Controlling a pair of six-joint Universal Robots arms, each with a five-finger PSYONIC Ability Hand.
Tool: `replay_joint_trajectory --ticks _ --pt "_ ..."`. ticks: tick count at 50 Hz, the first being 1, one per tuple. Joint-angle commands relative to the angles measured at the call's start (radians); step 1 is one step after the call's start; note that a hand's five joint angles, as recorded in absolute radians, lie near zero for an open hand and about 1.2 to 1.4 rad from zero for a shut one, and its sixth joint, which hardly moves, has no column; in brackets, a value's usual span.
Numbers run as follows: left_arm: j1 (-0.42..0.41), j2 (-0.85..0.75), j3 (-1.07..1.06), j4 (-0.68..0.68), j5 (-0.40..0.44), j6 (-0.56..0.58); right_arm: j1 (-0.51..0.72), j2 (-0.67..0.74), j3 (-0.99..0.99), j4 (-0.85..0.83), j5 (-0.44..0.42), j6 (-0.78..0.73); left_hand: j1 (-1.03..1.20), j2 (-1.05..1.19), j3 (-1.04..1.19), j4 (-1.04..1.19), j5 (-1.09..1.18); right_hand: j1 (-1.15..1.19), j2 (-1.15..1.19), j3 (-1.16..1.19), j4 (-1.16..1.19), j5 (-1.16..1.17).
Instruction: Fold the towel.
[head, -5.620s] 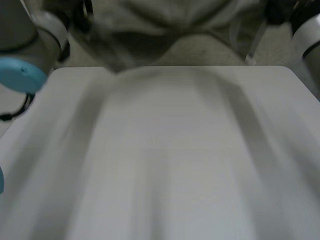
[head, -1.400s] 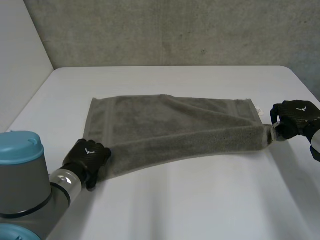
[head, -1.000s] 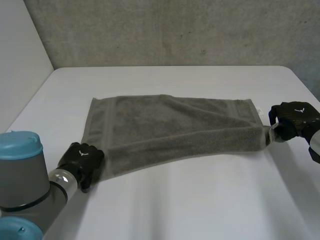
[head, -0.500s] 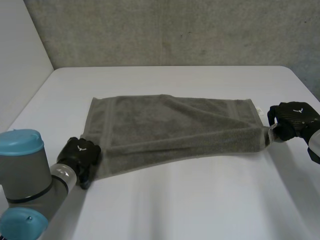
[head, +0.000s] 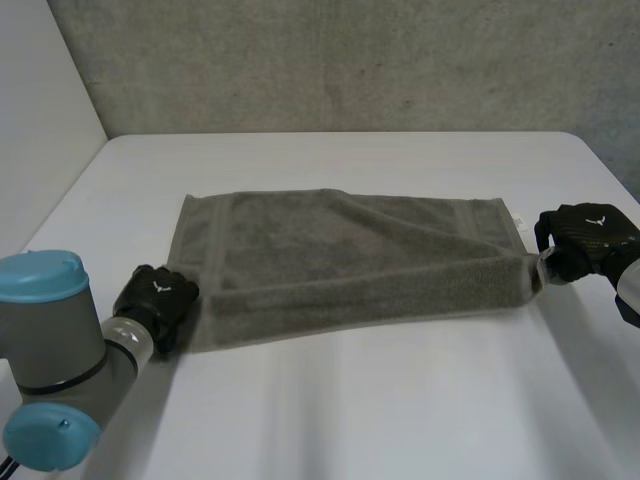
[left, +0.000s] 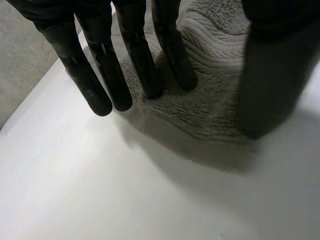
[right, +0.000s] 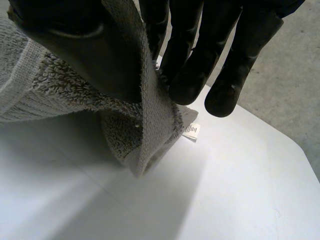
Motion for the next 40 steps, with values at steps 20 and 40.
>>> replay_joint_trajectory --ticks 20,40 --pt "-0.001 -0.013 0.026 -0.006 0.002 0.000 0.000 0.000 0.000 0.001 -0.003 0.000 0.176 0.173 0.175 0.174 0.077 0.101 0.092 0.065 0.060 0.060" --pt "0.017 0.304 0.053 -0.095 0.013 -0.167 -0.006 -0.262 -0.127 0.157 0.006 0.021 0.434 0.432 0.434 0.433 0.336 0.101 0.092 0.065 0.060 0.060"
